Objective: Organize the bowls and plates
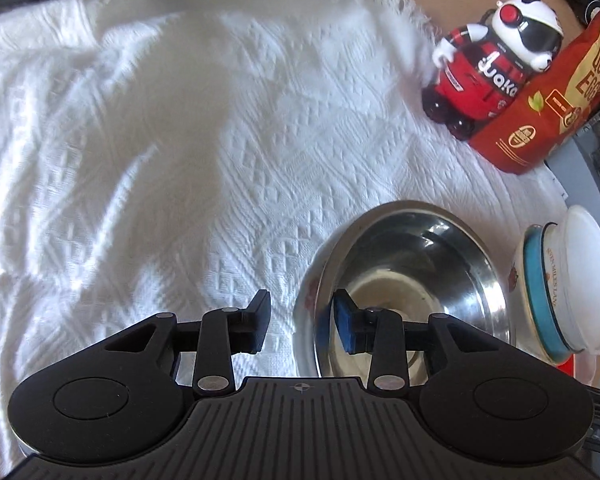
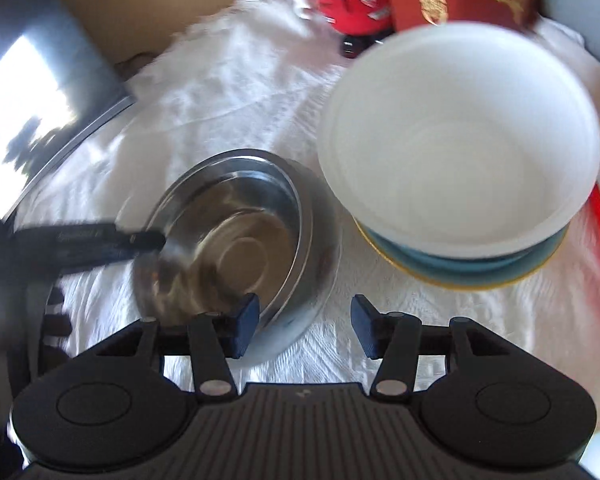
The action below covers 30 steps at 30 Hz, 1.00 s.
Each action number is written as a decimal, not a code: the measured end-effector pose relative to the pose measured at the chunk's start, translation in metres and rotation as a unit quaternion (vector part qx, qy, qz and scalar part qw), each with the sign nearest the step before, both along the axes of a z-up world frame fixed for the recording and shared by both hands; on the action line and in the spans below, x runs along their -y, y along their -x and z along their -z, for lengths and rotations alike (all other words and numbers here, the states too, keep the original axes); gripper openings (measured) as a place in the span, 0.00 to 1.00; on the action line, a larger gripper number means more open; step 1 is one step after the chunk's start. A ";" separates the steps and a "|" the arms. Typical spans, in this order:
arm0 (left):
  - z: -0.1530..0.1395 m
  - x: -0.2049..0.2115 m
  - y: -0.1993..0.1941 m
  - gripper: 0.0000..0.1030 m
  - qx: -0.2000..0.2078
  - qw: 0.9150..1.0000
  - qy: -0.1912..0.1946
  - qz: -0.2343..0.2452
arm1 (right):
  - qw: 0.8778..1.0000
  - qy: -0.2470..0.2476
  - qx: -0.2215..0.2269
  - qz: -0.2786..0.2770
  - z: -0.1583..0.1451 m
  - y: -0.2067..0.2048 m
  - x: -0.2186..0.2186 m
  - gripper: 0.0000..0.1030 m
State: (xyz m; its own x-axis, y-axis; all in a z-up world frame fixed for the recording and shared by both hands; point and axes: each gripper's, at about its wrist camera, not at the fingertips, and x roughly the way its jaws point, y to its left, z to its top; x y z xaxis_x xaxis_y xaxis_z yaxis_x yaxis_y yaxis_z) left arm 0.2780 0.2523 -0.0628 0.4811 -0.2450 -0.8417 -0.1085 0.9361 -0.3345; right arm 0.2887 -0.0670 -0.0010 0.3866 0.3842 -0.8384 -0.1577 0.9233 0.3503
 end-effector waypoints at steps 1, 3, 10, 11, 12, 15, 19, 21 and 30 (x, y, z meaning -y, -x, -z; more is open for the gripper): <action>0.004 0.000 -0.002 0.36 -0.001 1.000 0.006 0.002 | 1.000 0.002 -0.001 0.012 0.005 -0.002 -0.004 0.49; 0.010 0.000 -0.006 0.35 -0.001 1.000 0.016 0.005 | 1.000 0.009 0.000 0.028 0.013 -0.005 -0.013 0.49; 0.026 -0.005 -0.017 0.28 -0.028 0.997 0.070 0.000 | 0.999 0.025 0.005 0.023 0.041 -0.012 -0.035 0.49; 0.026 -0.008 -0.018 0.28 -0.031 0.997 0.073 -0.001 | 0.999 0.028 0.006 0.022 0.043 -0.012 -0.036 0.49; 0.024 -0.009 -0.020 0.29 -0.029 0.997 0.071 0.000 | 0.999 0.030 0.009 0.022 0.043 -0.010 -0.036 0.49; 0.017 -0.013 -0.026 0.32 -0.015 0.998 0.055 0.005 | 1.000 0.017 0.009 0.024 0.045 -0.011 -0.038 0.49; 0.014 -0.021 -0.037 0.33 -0.009 0.999 0.045 0.002 | 1.000 0.009 0.017 0.021 0.043 -0.014 -0.050 0.49; 0.017 -0.022 -0.038 0.33 -0.015 0.999 0.043 0.003 | 1.000 0.006 0.013 0.018 0.045 -0.018 -0.056 0.49; 0.017 -0.027 -0.038 0.35 -0.008 0.998 0.065 -0.009 | 1.000 0.030 0.007 0.001 0.048 -0.023 -0.063 0.49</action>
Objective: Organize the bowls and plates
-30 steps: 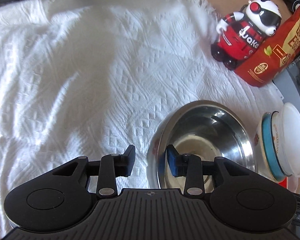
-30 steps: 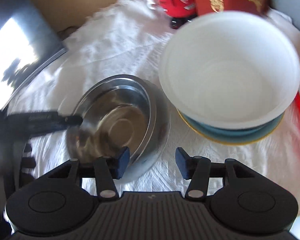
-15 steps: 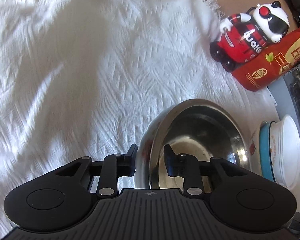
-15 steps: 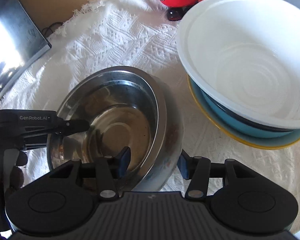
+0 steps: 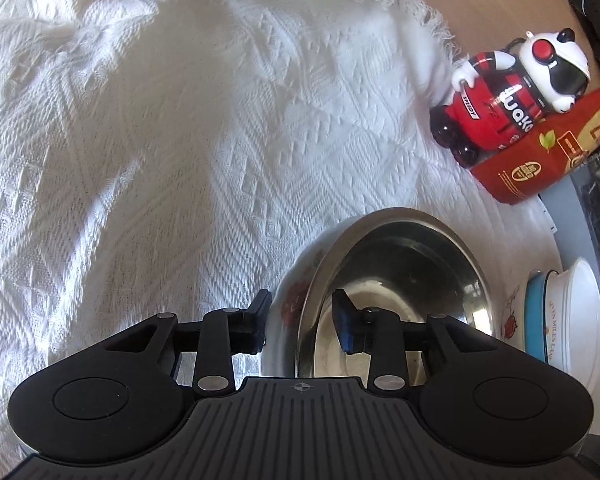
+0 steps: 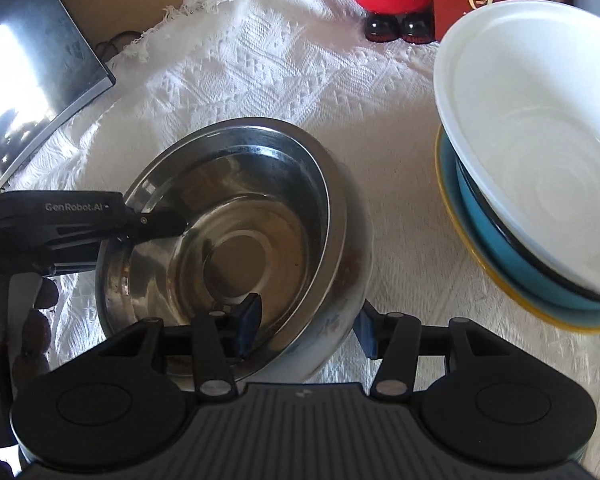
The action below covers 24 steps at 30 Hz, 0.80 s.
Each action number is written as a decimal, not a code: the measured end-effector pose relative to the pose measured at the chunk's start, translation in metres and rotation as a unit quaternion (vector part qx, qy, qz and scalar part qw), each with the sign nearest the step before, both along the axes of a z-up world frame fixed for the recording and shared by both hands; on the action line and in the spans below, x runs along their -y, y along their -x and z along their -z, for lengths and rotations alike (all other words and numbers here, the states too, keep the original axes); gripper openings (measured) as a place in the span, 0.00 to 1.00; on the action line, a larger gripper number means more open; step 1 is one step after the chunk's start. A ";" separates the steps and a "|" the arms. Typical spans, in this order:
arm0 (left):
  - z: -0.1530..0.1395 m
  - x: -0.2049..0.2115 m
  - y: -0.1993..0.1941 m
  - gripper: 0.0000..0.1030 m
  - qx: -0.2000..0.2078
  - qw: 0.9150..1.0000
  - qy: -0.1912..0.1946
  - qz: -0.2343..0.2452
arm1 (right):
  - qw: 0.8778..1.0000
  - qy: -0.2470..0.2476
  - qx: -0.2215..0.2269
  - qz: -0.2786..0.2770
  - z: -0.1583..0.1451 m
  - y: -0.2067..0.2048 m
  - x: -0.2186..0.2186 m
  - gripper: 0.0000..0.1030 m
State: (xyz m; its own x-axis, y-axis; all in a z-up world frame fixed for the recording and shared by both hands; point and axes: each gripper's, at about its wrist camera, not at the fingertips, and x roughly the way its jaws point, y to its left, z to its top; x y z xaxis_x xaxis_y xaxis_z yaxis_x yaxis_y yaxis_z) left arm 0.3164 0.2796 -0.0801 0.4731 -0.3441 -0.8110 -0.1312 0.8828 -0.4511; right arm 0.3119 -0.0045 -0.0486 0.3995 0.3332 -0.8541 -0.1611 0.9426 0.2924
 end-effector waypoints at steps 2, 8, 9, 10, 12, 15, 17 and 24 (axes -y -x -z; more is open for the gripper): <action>-0.005 -0.001 0.005 0.35 0.009 1.000 -0.005 -0.005 | 1.000 -0.006 -0.007 -0.005 -0.002 0.000 0.003 0.49; -0.041 -0.004 0.039 0.35 0.066 0.997 -0.026 -0.029 | 0.999 -0.015 0.019 -0.043 -0.032 0.019 0.025 0.49; -0.049 -0.003 0.045 0.35 0.081 0.996 -0.030 -0.031 | 0.998 -0.018 0.023 -0.056 -0.039 0.023 0.030 0.49; -0.057 -0.001 0.050 0.35 0.098 0.994 -0.036 -0.033 | 0.997 -0.019 0.032 -0.074 -0.048 0.029 0.034 0.49; -0.074 0.009 0.059 0.35 0.139 0.989 -0.042 -0.033 | 0.991 -0.006 0.072 -0.110 -0.069 0.041 0.043 0.49; -0.095 0.035 0.063 0.35 0.179 0.983 -0.023 -0.026 | 0.979 0.016 0.148 -0.141 -0.100 0.053 0.056 0.49; -0.108 0.062 0.063 0.35 0.189 0.982 -0.013 -0.017 | 0.967 0.032 0.206 -0.146 -0.119 0.055 0.068 0.49; -0.123 0.145 0.073 0.35 0.190 0.981 0.011 0.026 | 0.959 0.075 0.245 -0.118 -0.142 0.011 0.143 0.60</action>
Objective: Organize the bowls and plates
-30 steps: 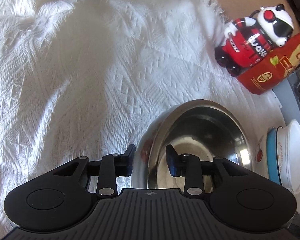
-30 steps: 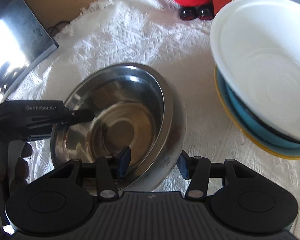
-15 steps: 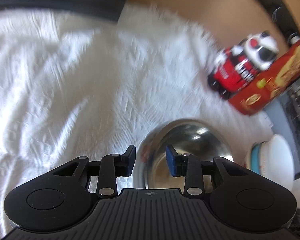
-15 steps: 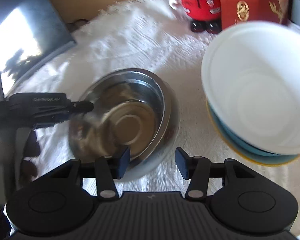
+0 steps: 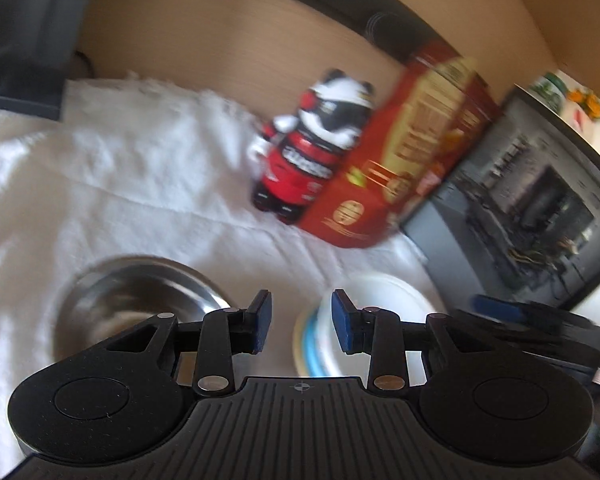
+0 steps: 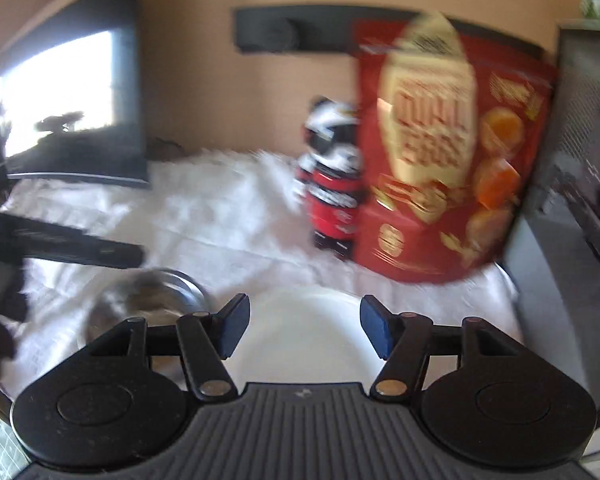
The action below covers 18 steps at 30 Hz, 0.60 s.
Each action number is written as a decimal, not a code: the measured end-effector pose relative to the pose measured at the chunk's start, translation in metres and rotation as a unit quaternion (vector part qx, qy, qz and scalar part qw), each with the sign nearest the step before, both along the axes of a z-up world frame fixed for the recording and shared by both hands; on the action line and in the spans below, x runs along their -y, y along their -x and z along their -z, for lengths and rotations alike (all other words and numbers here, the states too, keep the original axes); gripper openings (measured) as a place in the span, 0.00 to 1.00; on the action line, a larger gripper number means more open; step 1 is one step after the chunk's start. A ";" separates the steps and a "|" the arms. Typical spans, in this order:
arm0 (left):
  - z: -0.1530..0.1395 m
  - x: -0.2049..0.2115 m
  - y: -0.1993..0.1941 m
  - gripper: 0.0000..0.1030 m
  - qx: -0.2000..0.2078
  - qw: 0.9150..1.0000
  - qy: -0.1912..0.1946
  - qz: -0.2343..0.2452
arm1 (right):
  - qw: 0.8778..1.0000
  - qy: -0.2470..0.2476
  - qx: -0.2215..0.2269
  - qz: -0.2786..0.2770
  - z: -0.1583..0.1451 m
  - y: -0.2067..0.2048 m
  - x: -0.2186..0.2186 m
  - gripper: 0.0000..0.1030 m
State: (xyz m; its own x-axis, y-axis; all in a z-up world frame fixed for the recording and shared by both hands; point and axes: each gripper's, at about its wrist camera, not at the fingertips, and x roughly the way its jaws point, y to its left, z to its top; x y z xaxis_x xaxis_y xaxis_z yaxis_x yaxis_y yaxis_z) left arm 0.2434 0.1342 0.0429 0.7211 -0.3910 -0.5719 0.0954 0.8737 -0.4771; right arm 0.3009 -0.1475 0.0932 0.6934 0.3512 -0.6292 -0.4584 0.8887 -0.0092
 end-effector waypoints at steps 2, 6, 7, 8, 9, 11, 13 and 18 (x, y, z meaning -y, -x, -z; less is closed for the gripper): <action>0.008 0.016 0.004 0.35 0.011 1.000 -0.010 -0.002 | 1.000 0.002 -0.018 0.001 0.011 -0.015 0.023 0.60; 0.030 0.033 -0.003 0.35 -0.037 0.999 -0.003 -0.020 | 0.999 0.012 -0.022 -0.021 0.045 -0.034 0.046 0.60; 0.033 0.038 -0.006 0.35 -0.046 0.999 -0.001 -0.017 | 0.999 0.010 -0.032 -0.016 0.052 -0.038 0.047 0.60; 0.035 0.043 -0.008 0.35 -0.052 0.999 -0.007 -0.015 | 0.999 0.000 -0.050 -0.013 0.058 -0.044 0.050 0.60; 0.037 0.046 -0.010 0.35 -0.056 0.998 -0.015 -0.017 | 0.997 -0.011 -0.071 -0.018 0.064 -0.048 0.051 0.60; 0.044 0.051 -0.015 0.35 -0.068 0.997 -0.037 -0.029 | 0.995 -0.009 -0.095 -0.031 0.073 -0.056 0.051 0.60; 0.052 0.055 -0.019 0.45 -0.090 0.993 -0.056 -0.043 | 0.995 0.019 -0.089 -0.043 0.081 -0.059 0.049 0.60; 0.070 0.060 -0.039 0.45 -0.136 0.989 -0.015 -0.048 | 0.994 0.041 -0.100 -0.035 0.097 -0.070 0.049 0.60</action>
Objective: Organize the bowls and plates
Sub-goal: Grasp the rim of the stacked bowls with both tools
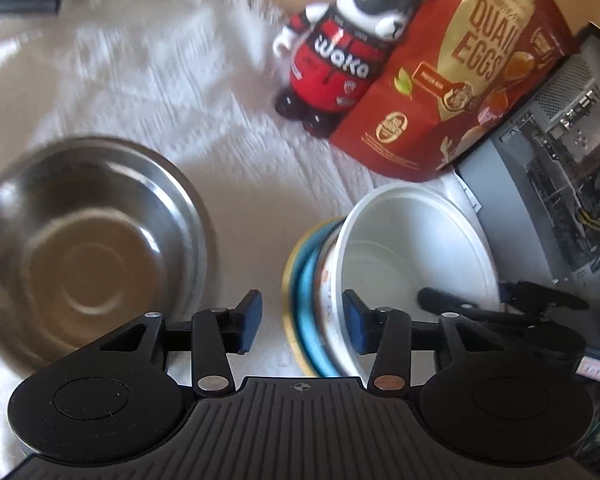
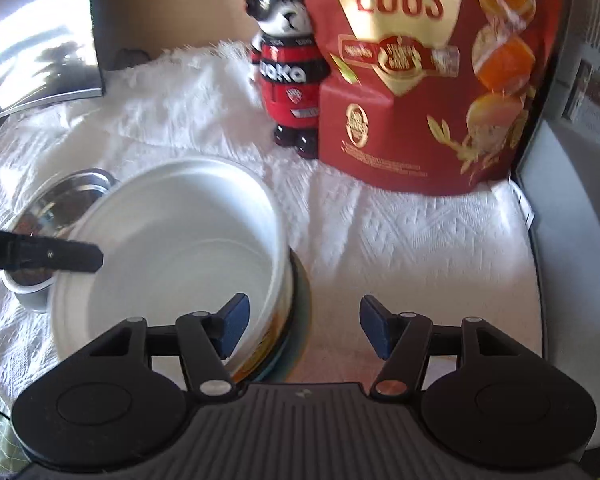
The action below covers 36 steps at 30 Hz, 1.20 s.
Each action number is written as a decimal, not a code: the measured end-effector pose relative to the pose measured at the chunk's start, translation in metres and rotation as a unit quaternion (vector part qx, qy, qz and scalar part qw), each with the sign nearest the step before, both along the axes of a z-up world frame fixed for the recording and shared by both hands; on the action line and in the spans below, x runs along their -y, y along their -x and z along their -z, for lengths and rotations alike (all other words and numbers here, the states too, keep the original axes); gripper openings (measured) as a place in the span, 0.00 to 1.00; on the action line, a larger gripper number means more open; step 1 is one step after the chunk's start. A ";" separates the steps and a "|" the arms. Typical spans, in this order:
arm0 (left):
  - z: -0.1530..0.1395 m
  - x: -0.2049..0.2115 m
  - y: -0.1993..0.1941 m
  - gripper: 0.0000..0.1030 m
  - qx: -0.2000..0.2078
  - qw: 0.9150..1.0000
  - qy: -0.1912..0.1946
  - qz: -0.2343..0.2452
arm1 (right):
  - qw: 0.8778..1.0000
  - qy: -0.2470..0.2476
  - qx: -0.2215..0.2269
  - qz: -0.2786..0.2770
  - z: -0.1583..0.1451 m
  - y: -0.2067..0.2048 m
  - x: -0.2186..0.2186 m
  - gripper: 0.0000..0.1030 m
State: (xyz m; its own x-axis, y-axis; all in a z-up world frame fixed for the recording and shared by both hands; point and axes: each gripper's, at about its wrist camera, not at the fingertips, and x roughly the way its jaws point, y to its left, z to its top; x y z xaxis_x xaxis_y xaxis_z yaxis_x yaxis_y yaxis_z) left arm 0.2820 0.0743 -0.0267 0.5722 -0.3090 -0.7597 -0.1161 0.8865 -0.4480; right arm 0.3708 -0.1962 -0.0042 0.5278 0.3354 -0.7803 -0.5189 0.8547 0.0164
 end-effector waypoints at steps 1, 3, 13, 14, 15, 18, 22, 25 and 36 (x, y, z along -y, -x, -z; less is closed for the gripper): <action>0.005 0.002 -0.005 0.45 -0.008 1.000 0.010 -0.001 | 1.000 0.002 -0.005 0.003 0.003 -0.002 0.000 0.60; 0.013 0.007 -0.014 0.47 -0.015 1.000 0.016 -0.003 | 1.000 -0.002 -0.030 -0.001 0.008 -0.009 0.000 0.60; 0.031 0.021 -0.030 0.57 -0.027 0.999 0.019 0.008 | 0.969 -0.116 -0.219 0.003 0.049 -0.039 0.012 0.59; 0.031 0.020 -0.030 0.56 -0.031 0.999 0.025 0.008 | 0.965 -0.123 -0.230 0.002 0.051 -0.039 0.011 0.59; 0.031 0.018 -0.029 0.56 -0.034 0.999 0.033 0.007 | 0.962 -0.129 -0.240 -0.001 0.053 -0.040 0.010 0.58; 0.030 0.015 -0.023 0.55 -0.042 0.999 0.033 0.003 | 0.959 -0.136 -0.249 0.000 0.053 -0.037 0.002 0.60; 0.020 0.012 -0.012 0.55 -0.069 0.998 0.005 0.004 | 0.964 -0.124 -0.234 -0.003 0.047 -0.032 -0.008 0.60; 0.014 0.012 0.001 0.55 -0.078 0.996 -0.032 0.010 | 0.961 -0.122 -0.248 -0.022 0.044 -0.022 -0.013 0.59; 0.019 0.011 0.010 0.52 -0.090 0.995 -0.040 0.027 | 0.961 -0.111 -0.248 -0.047 0.046 -0.010 -0.020 0.57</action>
